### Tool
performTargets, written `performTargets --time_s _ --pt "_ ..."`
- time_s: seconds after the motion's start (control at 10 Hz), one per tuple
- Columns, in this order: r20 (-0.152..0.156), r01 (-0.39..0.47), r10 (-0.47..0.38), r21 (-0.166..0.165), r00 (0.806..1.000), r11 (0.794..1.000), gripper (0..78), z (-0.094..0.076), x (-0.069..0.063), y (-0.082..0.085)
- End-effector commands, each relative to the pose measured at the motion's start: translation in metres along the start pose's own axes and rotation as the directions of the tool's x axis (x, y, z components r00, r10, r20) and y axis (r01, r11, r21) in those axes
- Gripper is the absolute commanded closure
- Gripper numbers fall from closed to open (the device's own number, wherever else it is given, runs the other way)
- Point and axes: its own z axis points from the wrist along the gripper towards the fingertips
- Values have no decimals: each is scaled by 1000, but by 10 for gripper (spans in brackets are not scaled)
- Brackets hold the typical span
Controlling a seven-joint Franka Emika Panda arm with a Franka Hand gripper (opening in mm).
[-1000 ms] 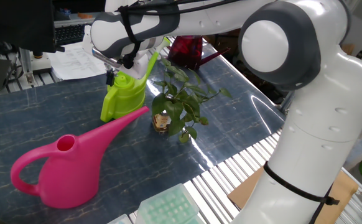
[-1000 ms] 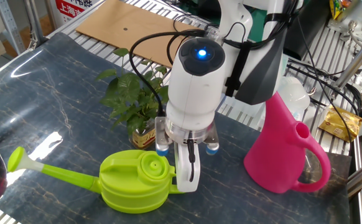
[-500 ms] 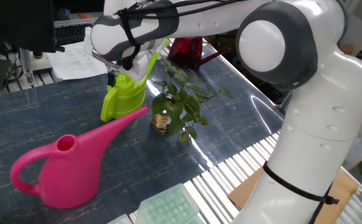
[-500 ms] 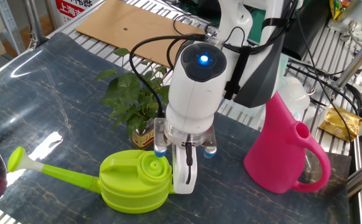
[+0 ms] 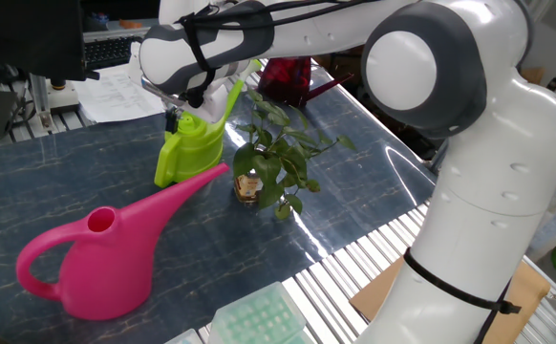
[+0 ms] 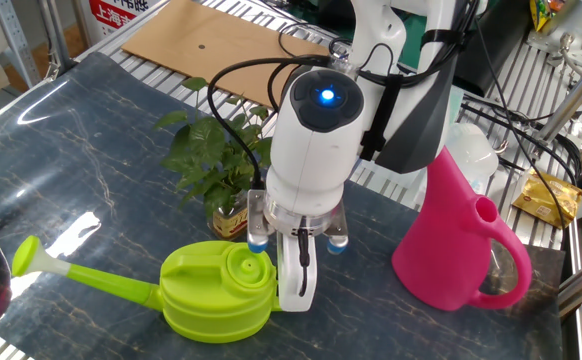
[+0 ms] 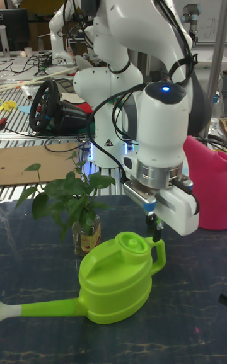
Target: Water the plant
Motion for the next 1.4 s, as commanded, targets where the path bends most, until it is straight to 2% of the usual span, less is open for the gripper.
performTargets --time_s 0.1,1.0,1.1,1.4 --pt "0 2 -2 -3 1000 1000 1 -1 -1 1" --pt "0 2 -2 -3 1000 1000 1 -1 -1 1" --pt "-3 -18 18 -2 1000 1000 1 8 -1 1" --pt "-3 -24 24 -3 1000 1000 1 13 -2 1"
